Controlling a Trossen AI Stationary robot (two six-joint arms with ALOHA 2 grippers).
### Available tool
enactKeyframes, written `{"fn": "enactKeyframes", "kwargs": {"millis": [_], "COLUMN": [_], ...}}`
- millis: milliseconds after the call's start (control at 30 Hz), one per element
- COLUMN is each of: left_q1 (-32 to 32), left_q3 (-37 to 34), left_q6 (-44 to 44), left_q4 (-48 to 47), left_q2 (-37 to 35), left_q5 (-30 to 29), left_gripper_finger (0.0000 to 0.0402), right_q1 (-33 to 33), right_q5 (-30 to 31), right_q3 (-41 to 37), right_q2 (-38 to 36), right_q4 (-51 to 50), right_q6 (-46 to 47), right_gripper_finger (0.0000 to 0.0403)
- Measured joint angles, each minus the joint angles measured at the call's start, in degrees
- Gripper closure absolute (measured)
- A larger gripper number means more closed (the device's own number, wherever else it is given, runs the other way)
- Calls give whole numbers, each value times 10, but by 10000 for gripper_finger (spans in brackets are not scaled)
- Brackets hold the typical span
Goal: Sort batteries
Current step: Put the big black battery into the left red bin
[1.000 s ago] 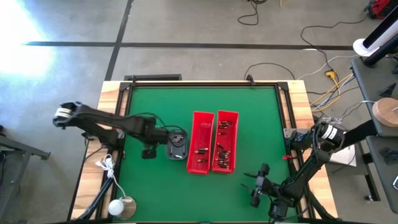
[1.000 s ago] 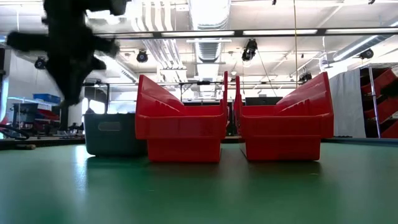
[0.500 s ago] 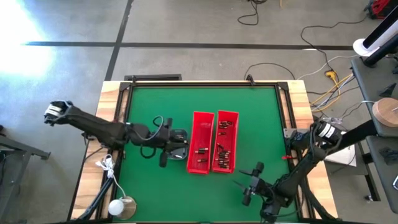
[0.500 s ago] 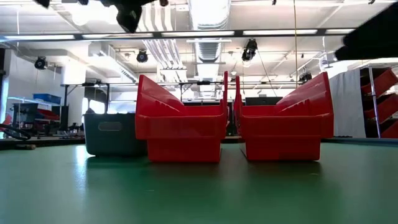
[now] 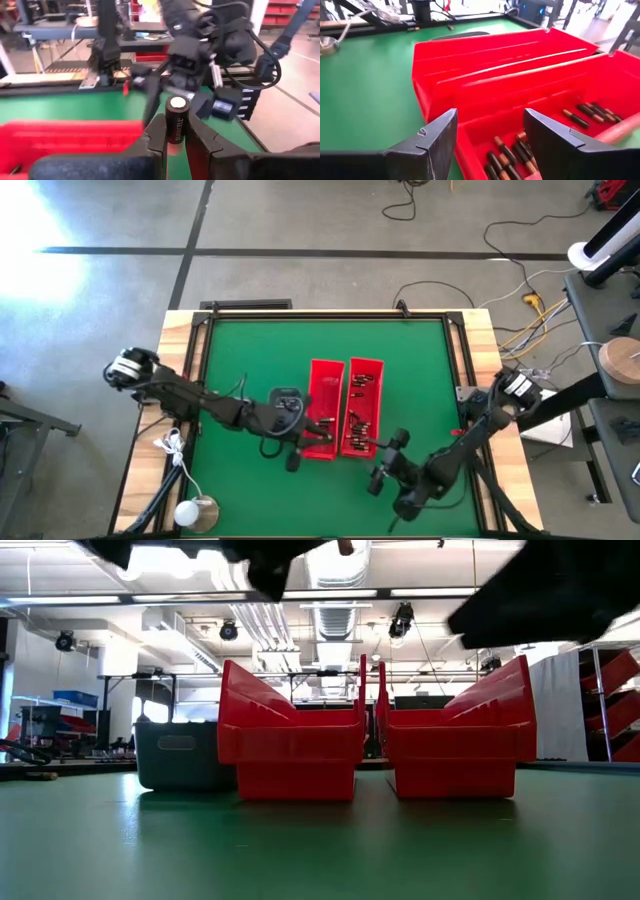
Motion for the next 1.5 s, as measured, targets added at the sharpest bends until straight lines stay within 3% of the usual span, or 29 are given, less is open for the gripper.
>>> {"fn": "enactKeyframes", "kwargs": {"millis": [267, 367, 500, 767, 933, 1167, 1500], "left_q1": [-23, -28, -36, -40, -41, -42, -45], "left_q3": [37, 25, 15, -13, -28, -30, -36], "left_q6": [31, 27, 35, 32, 32, 37, 48], "left_q4": [-1, 60, 99, 123, 140, 158, 146], "left_q2": [60, 69, 79, 72, 69, 68, 51], "left_q5": [3, 3, 3, -18, -18, -15, -8], "left_gripper_finger": [378, 378, 378, 378, 378, 369, 354], "right_q1": [-56, -72, -96, -101, -101, -119, -130], "right_q5": [-73, -120, -173, -193, -198, -249, -274], "right_q3": [39, 65, 87, 116, 121, 121, 146], "right_q2": [0, 0, 1, 1, 1, 1, 1], "right_q4": [150, 162, 161, 162, 161, 154, 110], "right_q6": [-226, -276, -286, -325, -327, -328, -341], "right_gripper_finger": [184, 184, 184, 193, 243, 358, 359]}}
